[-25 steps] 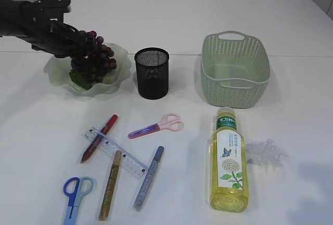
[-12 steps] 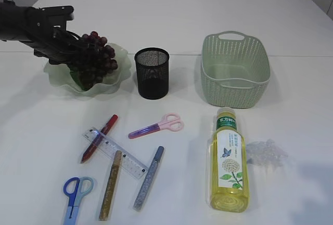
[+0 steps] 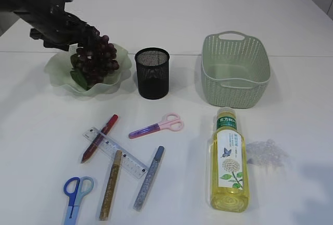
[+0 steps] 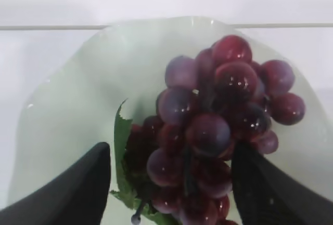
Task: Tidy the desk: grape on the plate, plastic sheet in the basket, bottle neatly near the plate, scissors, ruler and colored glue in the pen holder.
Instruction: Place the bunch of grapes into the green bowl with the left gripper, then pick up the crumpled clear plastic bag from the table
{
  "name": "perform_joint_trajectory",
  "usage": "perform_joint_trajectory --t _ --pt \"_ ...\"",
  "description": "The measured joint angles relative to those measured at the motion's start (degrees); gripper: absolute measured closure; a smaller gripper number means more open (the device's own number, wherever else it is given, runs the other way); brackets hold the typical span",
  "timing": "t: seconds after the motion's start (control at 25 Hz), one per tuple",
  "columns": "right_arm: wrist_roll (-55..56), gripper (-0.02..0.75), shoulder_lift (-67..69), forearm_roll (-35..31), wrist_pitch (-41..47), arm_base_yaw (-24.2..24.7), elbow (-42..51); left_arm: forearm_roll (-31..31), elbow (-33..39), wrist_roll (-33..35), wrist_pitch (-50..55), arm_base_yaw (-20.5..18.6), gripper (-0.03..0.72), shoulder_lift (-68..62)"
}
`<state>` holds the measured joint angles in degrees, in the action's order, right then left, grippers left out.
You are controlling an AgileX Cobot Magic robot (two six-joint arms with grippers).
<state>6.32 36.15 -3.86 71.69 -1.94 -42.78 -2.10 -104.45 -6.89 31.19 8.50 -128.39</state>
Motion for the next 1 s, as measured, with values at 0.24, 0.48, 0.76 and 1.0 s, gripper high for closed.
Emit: perform_joint_trajectory --t 0.24,0.48,0.76,1.0 --pt "0.0 0.211 0.0 1.2 0.0 0.0 0.0 0.3 -5.4 0.0 10.1 0.0 0.157 0.4" --pt "-0.2 0.211 0.3 3.0 0.0 0.0 0.0 1.3 -10.2 0.0 22.5 0.0 0.157 2.8" --pt "-0.2 0.211 3.9 3.9 0.0 0.0 0.0 2.1 -15.5 1.4 38.3 0.0 0.157 6.1" --pt "-0.2 0.211 10.9 -0.9 0.0 0.0 -1.3 -0.3 -16.0 2.4 40.0 -0.1 0.157 11.0"
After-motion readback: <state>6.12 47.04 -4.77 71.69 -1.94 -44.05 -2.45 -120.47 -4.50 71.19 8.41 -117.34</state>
